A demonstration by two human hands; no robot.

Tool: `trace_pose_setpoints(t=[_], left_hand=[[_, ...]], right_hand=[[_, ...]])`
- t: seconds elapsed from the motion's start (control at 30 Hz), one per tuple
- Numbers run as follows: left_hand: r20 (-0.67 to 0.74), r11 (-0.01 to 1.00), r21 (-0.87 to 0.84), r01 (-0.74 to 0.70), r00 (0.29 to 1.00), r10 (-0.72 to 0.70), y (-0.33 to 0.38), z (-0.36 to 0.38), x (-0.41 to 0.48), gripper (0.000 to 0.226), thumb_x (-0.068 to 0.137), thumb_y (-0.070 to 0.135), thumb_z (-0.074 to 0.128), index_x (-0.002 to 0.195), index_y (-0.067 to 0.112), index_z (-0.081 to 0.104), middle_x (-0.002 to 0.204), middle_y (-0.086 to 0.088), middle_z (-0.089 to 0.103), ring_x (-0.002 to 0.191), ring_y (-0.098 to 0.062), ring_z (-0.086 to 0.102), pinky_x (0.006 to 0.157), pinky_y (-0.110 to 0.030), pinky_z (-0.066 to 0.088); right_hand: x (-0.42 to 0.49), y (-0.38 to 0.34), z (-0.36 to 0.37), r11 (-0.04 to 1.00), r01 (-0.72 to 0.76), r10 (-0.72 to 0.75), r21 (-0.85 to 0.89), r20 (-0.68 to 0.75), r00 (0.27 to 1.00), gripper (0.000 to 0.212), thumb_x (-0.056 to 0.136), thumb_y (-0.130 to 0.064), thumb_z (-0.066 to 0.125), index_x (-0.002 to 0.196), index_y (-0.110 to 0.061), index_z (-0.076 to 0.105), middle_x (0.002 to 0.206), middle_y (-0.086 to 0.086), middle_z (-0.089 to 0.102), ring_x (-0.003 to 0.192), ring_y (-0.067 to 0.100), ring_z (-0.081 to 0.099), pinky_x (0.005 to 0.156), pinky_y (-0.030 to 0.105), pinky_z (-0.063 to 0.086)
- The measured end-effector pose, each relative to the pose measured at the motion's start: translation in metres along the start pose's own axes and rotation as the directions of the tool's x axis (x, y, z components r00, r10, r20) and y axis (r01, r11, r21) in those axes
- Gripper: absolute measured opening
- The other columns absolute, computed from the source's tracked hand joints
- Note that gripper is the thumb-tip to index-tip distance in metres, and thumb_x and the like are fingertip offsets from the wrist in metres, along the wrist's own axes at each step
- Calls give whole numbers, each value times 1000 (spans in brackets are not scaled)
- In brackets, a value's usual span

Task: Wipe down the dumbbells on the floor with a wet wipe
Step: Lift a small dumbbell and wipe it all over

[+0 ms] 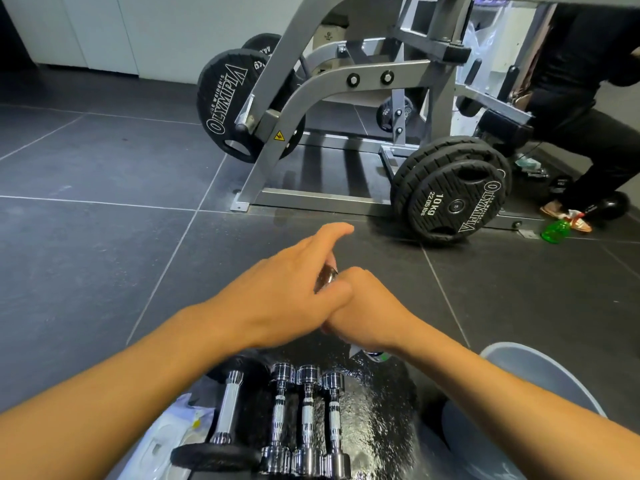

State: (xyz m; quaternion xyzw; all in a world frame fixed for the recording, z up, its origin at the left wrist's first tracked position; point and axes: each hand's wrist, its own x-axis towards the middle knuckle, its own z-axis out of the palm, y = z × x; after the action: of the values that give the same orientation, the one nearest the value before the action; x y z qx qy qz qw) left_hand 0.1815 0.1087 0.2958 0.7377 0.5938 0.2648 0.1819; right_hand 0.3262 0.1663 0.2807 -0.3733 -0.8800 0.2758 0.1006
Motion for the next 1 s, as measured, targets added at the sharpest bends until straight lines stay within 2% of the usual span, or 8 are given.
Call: trace_pose_setpoints(t=[0.1,0.23,0.4,0.47,0.6,0.73,0.9,1.0], left_hand=[[-97,980,190,54,995,-36,8,7,0,62,95,65,36,148,37,20,115,13,52,100,-17,58,85,-42,49],[-226,934,345,92,974,-12,10,8,4,60,96,66,23,143,29,28,72,6,53,82,-29,65,72,-42,51],[-256,942,323,90,967,-4,12,12,5,49,105,49,24,151,32,24,105,3,70,94,-33,66,76,-42,49],[-271,940,326,103,962,-12,11,13,6,45,105,41,28,149,32,27,96,-2,71,88,-38,65,74,-44,50],[-288,873,454,181,956,-49,7,15,9,49,101,35,31,150,34,24,81,-7,68,75,-39,61,62,-38,40],[-229,892,380,246,959,-168,6,14,11,48,101,32,31,148,38,25,85,-10,65,75,-37,55,67,-40,37],[-255,881,389,269,950,-178,7,11,13,46,101,30,30,146,35,29,67,-2,49,71,-35,54,66,-39,38],[-263,888,338,312,937,-229,4,6,16,40,100,30,31,140,30,38,75,-2,54,74,-33,53,69,-40,41]], right_hand=[[3,-2,5,992,108,-111,-68,-44,993,42,87,-6,54,58,-29,34,55,-1,46,56,28,47,49,33,36],[5,-5,2,979,133,-141,-154,-42,989,39,90,-12,47,65,-39,37,64,-5,51,62,26,52,52,34,36],[2,-12,-2,972,128,-142,-199,-61,988,31,91,-10,50,71,-30,38,63,-7,48,63,27,48,51,29,24],[2,-13,-3,960,120,-130,-254,-20,991,30,90,-9,50,68,-23,35,63,3,50,58,27,44,50,31,22],[1,-13,-1,950,81,-79,-302,21,997,30,87,-10,49,64,-20,33,58,-1,38,53,19,34,49,28,19],[2,-14,-4,958,46,-35,-284,42,998,28,88,-11,49,66,-19,36,61,1,42,55,17,37,55,36,26],[4,-14,-6,965,47,-38,-259,41,998,38,92,-20,54,58,-20,38,56,0,42,52,16,38,50,31,27],[7,-6,-10,985,-50,59,-167,49,997,39,89,-37,64,58,-21,48,60,0,55,58,18,54,53,34,44]])
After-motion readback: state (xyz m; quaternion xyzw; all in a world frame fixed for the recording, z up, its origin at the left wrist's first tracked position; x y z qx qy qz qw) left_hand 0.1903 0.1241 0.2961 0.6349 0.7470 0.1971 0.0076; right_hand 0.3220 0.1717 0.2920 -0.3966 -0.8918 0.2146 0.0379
